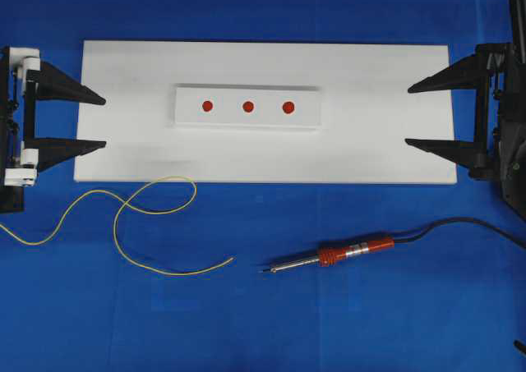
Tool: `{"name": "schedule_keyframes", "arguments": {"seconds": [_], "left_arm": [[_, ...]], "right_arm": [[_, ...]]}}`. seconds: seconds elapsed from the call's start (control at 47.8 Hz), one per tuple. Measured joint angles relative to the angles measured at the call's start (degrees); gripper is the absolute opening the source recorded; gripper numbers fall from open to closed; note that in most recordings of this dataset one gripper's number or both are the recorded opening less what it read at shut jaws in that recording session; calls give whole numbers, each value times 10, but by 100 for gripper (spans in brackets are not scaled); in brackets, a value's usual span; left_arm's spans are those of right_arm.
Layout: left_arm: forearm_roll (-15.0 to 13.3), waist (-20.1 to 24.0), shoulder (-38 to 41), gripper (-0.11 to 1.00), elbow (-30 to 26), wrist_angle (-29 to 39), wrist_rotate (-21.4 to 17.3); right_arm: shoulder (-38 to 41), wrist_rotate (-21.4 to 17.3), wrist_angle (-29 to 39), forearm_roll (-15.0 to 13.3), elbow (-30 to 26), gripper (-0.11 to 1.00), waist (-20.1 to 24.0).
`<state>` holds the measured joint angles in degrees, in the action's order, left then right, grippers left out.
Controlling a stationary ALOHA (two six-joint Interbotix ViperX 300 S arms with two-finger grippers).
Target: Touch the tip of the soldering iron to the tip of the solder at the mark.
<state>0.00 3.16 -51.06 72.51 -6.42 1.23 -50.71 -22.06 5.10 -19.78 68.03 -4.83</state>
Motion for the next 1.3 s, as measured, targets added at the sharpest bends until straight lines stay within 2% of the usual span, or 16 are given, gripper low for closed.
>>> {"name": "schedule_keyframes", "arguments": {"seconds": [1.297], "left_arm": [[1, 0, 1, 69, 4, 0, 0]], "right_arm": [[9, -1, 0, 0, 0, 83, -1]]}}
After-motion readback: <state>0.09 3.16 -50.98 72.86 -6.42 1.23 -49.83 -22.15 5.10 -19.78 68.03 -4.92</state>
